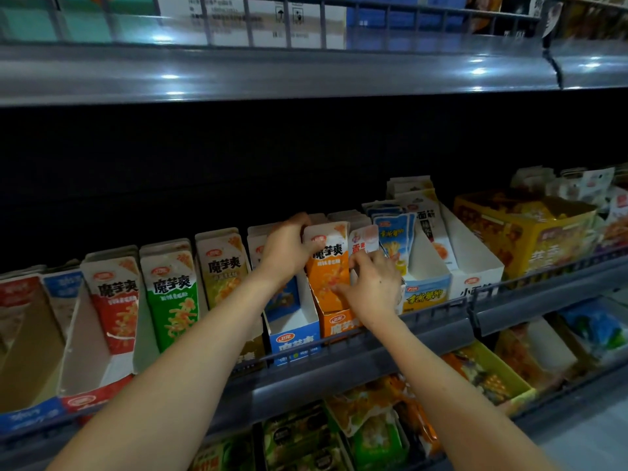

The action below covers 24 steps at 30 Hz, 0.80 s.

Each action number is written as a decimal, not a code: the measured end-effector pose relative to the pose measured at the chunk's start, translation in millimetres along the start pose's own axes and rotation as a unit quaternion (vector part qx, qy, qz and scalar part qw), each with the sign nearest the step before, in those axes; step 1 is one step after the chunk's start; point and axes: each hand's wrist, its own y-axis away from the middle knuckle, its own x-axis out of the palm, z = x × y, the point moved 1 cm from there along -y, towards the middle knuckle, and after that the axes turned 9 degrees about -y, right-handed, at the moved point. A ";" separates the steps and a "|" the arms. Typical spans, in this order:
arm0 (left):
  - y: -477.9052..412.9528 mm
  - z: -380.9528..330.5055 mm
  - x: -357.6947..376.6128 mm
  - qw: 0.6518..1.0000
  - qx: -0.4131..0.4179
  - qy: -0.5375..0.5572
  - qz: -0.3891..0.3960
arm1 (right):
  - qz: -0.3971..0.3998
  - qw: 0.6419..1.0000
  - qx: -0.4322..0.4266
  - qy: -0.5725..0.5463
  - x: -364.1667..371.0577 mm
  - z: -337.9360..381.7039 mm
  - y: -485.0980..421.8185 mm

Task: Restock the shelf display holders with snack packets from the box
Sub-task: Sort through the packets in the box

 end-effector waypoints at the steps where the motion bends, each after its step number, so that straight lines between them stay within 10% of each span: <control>1: 1.9 1.7 1.5 1.000 0.002 -0.005 0.008 | 0.013 1.000 0.004 0.019 -0.6 1.2 -0.6; 24: 5.0 6.0 3.6 0.996 -0.015 0.092 0.012 | 0.090 0.995 0.052 0.012 -5.4 -2.7 -4.1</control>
